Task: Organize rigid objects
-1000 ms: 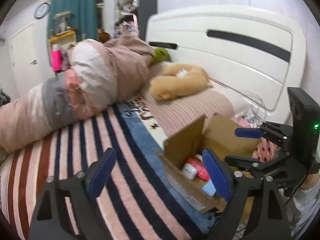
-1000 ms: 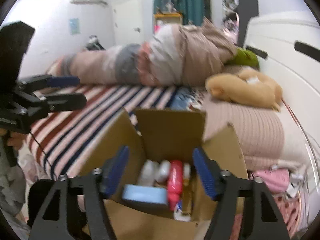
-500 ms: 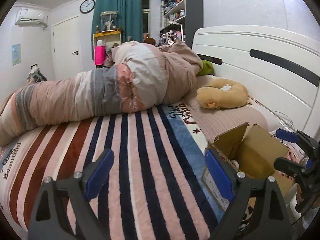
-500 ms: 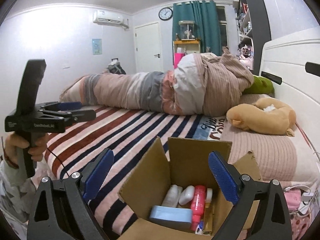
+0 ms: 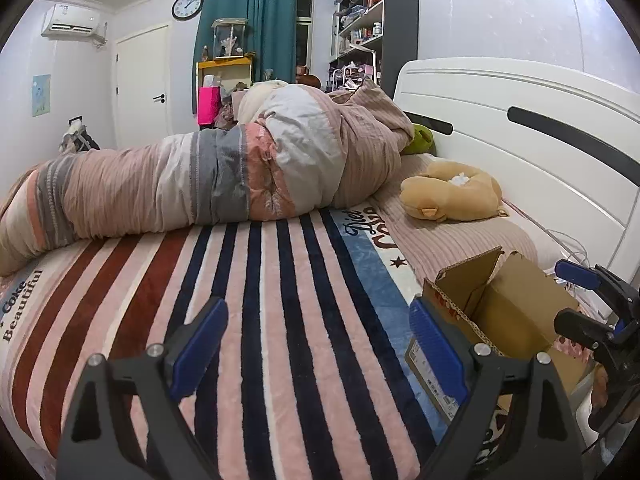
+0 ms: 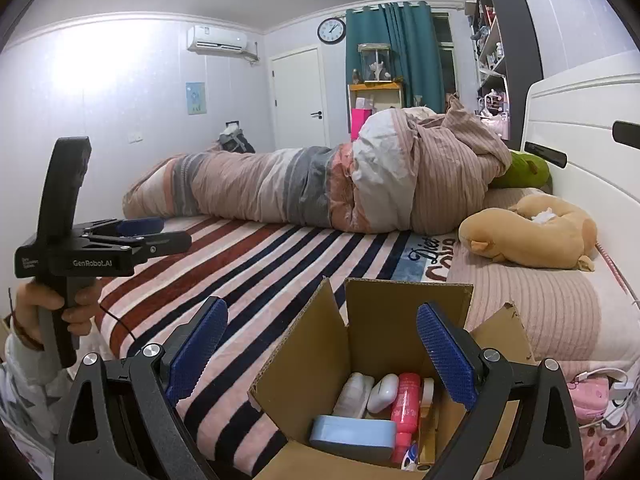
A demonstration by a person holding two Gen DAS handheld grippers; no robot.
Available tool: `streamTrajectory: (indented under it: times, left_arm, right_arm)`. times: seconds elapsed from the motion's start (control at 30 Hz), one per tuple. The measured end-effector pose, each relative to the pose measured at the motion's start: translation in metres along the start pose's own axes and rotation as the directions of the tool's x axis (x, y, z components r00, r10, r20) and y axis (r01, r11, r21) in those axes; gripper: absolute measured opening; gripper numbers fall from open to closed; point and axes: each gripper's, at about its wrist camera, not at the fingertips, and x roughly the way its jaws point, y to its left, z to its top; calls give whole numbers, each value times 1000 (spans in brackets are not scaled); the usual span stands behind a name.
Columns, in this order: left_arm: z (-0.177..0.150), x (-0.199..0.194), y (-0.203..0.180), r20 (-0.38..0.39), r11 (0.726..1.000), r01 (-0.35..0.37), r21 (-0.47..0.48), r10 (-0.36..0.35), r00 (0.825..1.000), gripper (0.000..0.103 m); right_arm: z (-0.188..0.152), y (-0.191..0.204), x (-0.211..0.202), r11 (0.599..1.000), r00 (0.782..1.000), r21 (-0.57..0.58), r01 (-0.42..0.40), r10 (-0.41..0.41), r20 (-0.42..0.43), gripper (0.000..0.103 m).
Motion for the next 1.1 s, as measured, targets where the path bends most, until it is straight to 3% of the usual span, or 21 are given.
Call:
streamTrajectory:
  times: [1.1]
  left_arm:
    - [-3, -3, -2, -3, 1000, -15, 7, 15, 1000, 90]
  right_arm:
    - [1, 7, 6, 1000, 1000, 6, -9, 9, -4, 95]
